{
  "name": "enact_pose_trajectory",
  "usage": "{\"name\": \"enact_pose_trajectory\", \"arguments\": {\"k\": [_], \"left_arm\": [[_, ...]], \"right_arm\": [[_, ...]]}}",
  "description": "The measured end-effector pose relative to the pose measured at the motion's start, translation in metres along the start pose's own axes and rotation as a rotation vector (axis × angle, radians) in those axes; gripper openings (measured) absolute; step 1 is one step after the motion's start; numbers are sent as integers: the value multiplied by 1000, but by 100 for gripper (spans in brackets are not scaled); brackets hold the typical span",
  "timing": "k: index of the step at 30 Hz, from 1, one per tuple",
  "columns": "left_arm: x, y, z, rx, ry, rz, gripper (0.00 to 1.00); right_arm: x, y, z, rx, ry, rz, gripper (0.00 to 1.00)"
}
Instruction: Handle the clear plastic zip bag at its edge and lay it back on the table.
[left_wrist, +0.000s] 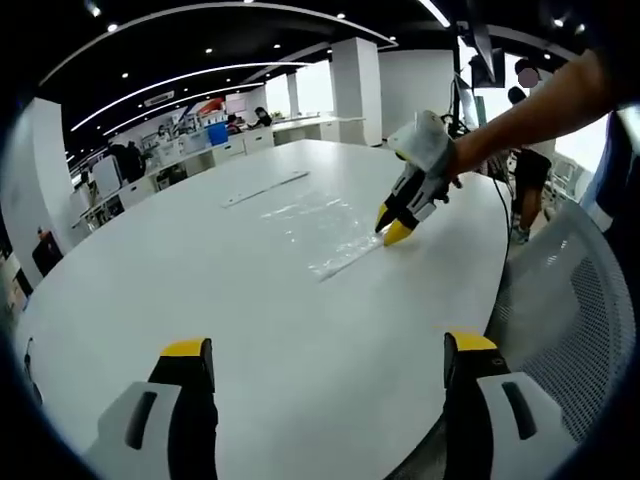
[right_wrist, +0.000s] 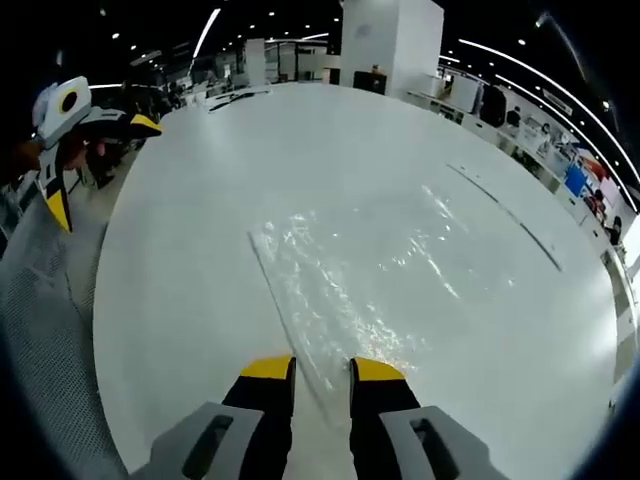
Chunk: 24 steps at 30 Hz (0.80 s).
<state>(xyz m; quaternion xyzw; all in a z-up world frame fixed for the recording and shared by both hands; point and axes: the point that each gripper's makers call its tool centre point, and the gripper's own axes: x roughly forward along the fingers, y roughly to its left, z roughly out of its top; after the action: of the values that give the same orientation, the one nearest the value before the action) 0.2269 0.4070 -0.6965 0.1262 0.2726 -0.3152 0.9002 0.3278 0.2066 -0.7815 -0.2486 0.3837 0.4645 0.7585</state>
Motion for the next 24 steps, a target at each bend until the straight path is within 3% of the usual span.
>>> {"name": "enact_pose_trajectory", "arguments": {"k": [10,13,21,24], "left_arm": [[5,-1,-2,19,20,-12,92],[6,-2,-1,23,22,-14,91],[7,-7,-1,32,36,-19,89],[7,-9,0,27,43,-19,88]], "right_arm": [[0,7,-1,-106,34,59,7],[1,6,-3,-128,42,57,1],[-3,7,-5,-187,65,60,0],[-3,7,-4,-161,65,69,0]]}}
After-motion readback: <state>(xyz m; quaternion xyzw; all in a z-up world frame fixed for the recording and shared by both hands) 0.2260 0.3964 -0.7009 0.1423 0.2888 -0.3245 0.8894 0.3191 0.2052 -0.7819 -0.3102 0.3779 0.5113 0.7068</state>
